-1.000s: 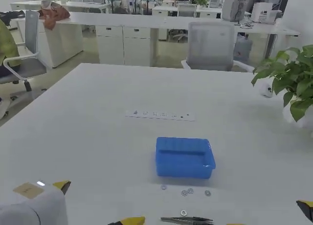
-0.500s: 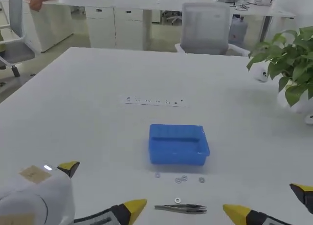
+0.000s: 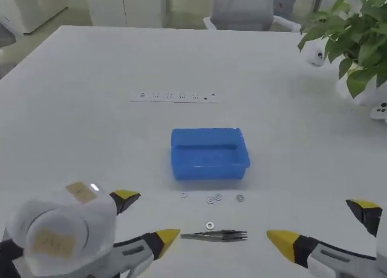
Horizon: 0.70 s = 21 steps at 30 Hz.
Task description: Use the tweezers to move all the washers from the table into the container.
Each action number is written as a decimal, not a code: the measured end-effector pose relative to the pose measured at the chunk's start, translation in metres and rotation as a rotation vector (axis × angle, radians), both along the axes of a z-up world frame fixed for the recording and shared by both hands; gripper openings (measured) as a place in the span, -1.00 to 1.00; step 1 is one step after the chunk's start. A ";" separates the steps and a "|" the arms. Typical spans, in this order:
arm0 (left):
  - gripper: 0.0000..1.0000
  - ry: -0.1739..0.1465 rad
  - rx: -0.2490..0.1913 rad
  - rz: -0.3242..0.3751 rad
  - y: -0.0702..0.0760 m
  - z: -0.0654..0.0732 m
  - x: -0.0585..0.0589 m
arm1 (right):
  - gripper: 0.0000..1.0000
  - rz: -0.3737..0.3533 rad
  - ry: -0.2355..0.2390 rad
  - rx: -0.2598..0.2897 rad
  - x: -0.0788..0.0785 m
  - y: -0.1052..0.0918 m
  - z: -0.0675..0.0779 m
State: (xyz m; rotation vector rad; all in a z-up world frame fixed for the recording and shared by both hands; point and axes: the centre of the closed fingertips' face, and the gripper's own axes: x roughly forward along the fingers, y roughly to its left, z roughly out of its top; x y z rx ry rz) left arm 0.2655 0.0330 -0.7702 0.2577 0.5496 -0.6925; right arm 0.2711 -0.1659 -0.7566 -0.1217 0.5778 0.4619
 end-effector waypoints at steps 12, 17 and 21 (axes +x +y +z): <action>-0.54 0.120 0.169 -0.261 -0.025 -0.051 0.003 | 0.72 -0.037 0.039 0.005 0.000 -0.011 -0.015; -0.61 0.145 0.200 -0.318 -0.033 -0.066 0.004 | 0.71 -0.052 0.046 0.013 -0.001 -0.012 -0.020; -0.68 0.156 0.231 -0.347 -0.035 -0.077 0.007 | 0.71 -0.054 0.052 0.020 -0.003 -0.010 -0.022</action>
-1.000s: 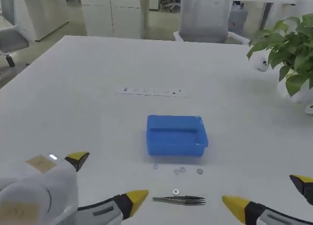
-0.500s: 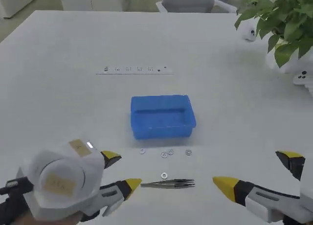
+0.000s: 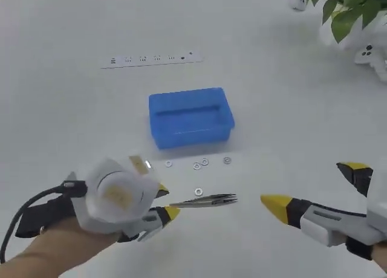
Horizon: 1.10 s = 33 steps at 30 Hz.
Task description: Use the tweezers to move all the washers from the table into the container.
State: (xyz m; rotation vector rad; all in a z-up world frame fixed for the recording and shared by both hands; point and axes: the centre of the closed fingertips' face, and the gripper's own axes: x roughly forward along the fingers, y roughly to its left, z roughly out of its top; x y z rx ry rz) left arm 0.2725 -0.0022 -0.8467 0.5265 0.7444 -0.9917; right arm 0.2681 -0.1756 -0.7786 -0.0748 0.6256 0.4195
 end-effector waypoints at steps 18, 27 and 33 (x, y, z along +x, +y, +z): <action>-0.96 0.037 0.115 -0.102 -0.005 -0.032 0.005 | 0.69 0.023 -0.003 0.000 -0.002 0.005 0.002; -1.00 0.006 0.169 -0.192 -0.007 -0.026 -0.012 | 0.69 0.029 -0.021 -0.011 -0.003 0.006 0.005; -1.00 0.004 0.164 -0.204 -0.014 -0.009 -0.029 | 0.69 0.037 -0.046 0.003 0.000 0.007 0.016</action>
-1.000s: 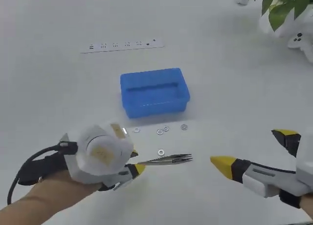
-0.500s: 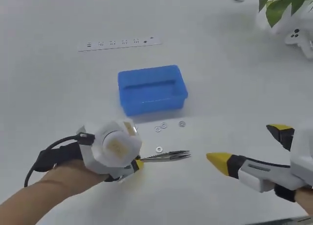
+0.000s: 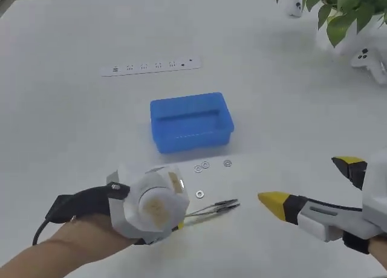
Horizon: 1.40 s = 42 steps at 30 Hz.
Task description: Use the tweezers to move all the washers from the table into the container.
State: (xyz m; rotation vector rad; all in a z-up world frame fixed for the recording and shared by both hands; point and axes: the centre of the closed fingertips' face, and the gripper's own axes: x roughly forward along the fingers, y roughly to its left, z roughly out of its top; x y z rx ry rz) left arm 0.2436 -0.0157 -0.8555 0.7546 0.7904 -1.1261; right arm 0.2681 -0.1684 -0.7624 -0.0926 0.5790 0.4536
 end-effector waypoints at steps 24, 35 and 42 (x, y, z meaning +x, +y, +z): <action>-1.00 -0.127 -0.171 0.065 -0.016 0.095 -0.018 | -0.06 0.492 0.169 0.069 -0.053 0.118 -0.025; -1.00 -0.159 -0.190 0.040 -0.024 0.106 -0.023 | -0.66 0.568 0.151 0.050 -0.042 0.136 -0.030; -1.00 -0.176 -0.187 0.042 -0.026 0.108 -0.026 | -0.84 0.600 0.140 0.029 -0.040 0.140 -0.032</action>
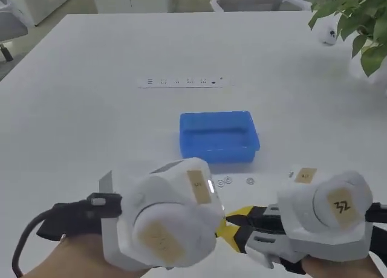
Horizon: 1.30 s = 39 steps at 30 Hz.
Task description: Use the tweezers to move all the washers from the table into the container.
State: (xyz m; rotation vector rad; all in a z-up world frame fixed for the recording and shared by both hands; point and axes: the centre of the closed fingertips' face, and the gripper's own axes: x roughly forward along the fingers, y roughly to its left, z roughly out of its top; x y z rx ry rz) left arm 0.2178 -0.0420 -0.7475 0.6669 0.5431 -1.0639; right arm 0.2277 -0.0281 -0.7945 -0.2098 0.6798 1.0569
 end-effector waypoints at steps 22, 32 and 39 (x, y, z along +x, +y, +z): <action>-1.00 -0.023 0.026 0.002 0.002 -0.004 -0.002 | -0.81 0.122 -0.099 -0.043 -0.006 0.010 0.003; -1.00 -0.065 0.023 -0.042 -0.006 0.004 -0.009 | -0.87 0.156 -0.133 -0.054 -0.008 0.016 0.009; -1.00 -0.052 -0.013 0.021 -0.001 0.005 -0.013 | -0.92 0.154 -0.151 -0.069 -0.016 0.020 0.009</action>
